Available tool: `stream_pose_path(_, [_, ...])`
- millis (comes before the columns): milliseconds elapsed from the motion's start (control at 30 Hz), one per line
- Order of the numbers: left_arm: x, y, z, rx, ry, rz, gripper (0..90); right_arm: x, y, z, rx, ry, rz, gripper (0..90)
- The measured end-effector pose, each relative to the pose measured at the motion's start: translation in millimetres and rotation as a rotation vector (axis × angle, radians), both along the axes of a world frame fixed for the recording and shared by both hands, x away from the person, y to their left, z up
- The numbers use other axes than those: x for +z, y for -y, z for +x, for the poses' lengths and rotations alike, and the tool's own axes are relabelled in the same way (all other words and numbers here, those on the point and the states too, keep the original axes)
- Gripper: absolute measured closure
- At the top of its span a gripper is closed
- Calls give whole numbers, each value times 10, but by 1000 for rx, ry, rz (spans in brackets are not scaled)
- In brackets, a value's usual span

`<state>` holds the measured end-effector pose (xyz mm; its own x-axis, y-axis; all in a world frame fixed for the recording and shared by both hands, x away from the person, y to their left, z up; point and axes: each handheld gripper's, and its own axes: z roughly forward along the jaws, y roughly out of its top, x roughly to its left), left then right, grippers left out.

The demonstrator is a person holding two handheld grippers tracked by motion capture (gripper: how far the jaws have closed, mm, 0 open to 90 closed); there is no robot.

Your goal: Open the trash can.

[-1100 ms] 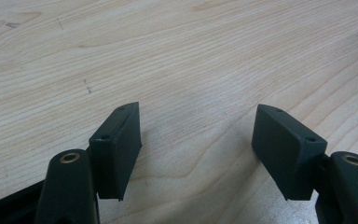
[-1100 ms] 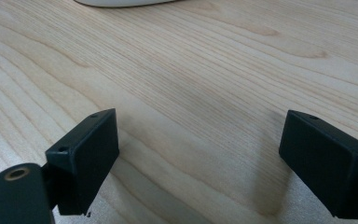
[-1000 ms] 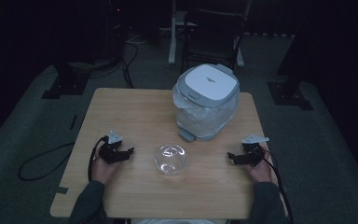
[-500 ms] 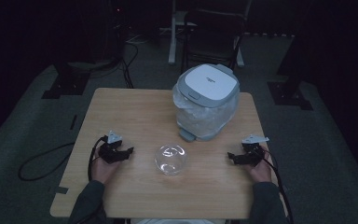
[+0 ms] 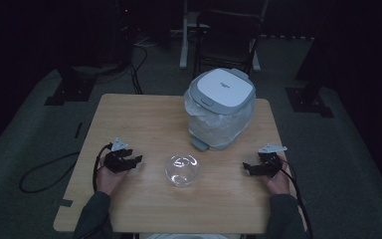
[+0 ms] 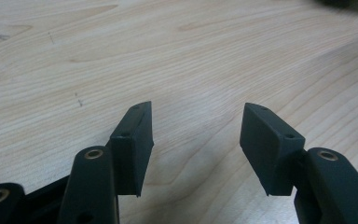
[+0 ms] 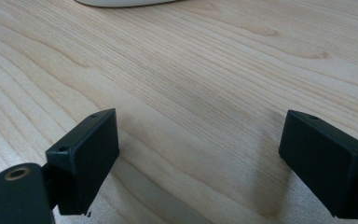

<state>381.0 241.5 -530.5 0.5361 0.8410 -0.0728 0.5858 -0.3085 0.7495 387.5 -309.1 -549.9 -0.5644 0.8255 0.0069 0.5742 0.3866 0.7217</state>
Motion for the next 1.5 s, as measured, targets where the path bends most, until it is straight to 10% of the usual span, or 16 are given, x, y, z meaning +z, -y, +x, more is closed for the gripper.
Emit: stream_pose_path(1500, [664, 36, 237, -72, 63, -40, 448, -1, 1, 0, 2, 1, -1, 112])
